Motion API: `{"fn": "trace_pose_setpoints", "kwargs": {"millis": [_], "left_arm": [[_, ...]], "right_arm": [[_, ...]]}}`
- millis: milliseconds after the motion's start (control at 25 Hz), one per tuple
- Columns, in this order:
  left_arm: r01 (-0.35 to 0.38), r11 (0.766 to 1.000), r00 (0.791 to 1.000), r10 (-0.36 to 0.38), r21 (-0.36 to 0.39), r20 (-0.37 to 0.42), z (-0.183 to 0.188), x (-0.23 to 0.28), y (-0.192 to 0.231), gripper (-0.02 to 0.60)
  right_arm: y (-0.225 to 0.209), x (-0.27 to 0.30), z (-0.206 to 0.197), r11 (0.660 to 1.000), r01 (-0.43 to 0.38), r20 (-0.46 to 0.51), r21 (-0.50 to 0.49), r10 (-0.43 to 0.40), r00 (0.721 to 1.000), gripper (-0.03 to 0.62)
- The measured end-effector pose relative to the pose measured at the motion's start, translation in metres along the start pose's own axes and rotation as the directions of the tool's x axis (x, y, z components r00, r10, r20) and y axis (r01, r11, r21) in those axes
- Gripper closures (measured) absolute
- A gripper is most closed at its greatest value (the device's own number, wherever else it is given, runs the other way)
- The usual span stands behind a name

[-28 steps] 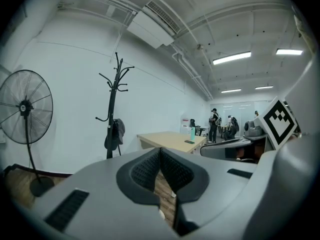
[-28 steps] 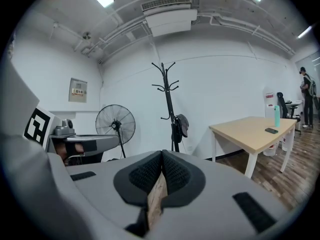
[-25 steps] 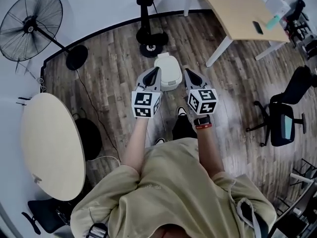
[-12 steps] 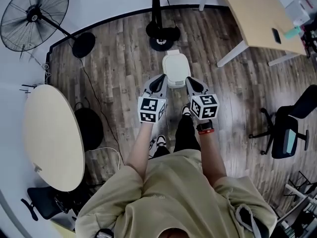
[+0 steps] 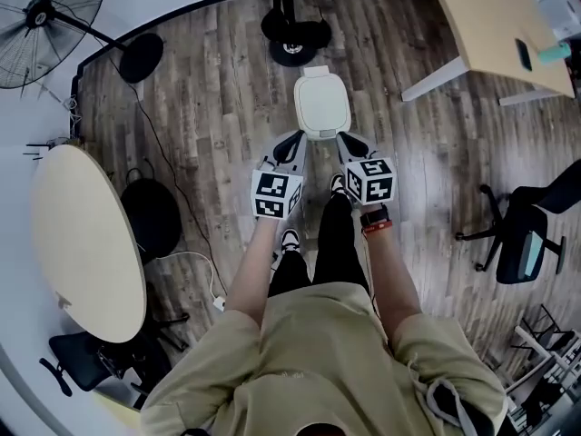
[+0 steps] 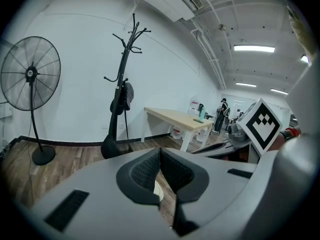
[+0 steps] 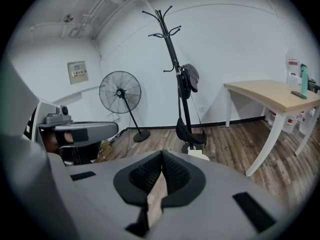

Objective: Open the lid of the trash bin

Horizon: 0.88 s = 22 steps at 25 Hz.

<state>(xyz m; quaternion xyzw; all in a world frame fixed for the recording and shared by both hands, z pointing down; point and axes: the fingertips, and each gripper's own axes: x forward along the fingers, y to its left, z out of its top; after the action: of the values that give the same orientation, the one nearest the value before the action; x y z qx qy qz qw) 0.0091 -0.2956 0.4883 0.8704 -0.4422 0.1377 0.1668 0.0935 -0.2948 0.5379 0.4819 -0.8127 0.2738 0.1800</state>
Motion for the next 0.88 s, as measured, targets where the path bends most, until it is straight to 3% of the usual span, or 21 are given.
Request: {"fn": "trace_pose_setpoints", "kwargs": {"millis": [360, 880], "left_arm": [[0.011, 0.999, 0.998, -0.014, -0.05, -0.055, -0.066, 0.047, 0.025, 0.557], [0.01, 0.992, 0.992, -0.025, -0.123, -0.126, -0.153, 0.103, 0.055, 0.557]], "right_arm": [[-0.029, 0.074, -0.062, 0.998, -0.06, -0.104, 0.028, 0.062, 0.993, 0.579], [-0.081, 0.161, -0.151, 0.997, -0.051, -0.253, 0.064, 0.066, 0.965, 0.579]]}}
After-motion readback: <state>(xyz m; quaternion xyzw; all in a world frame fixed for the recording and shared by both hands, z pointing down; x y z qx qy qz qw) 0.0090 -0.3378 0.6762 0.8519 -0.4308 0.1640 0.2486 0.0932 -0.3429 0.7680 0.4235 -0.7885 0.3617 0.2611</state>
